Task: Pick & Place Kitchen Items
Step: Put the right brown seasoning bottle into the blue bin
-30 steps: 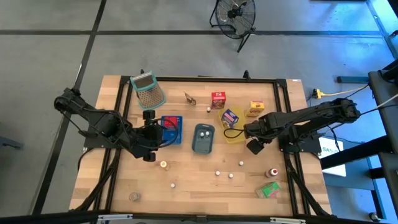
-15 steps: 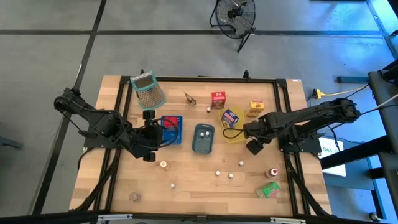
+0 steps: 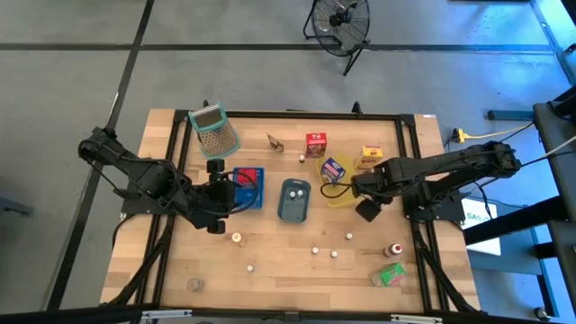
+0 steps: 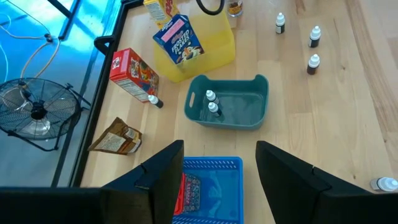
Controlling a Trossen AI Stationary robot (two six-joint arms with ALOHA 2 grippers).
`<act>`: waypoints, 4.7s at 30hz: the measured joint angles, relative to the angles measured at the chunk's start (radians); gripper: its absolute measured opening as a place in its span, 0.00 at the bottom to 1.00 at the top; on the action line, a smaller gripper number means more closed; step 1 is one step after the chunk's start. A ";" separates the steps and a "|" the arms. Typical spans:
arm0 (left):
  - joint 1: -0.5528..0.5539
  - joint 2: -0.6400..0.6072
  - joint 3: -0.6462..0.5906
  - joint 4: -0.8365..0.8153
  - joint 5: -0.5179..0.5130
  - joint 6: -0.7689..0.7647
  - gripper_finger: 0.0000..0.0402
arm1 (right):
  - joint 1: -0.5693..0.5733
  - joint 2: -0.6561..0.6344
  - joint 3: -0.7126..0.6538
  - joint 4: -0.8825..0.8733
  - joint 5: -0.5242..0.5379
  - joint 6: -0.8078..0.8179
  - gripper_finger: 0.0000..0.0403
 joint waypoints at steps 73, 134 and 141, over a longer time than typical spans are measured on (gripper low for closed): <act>0.000 0.000 0.000 0.000 0.002 0.000 0.49 | 0.000 0.005 -0.133 0.118 0.029 -0.005 0.59; 0.011 0.026 0.000 -0.015 0.001 -0.010 0.49 | 0.372 -0.795 -0.452 0.301 0.313 0.033 0.59; 0.011 0.026 0.000 -0.015 0.001 -0.009 0.49 | 0.372 -0.746 -0.452 0.391 0.313 0.002 0.59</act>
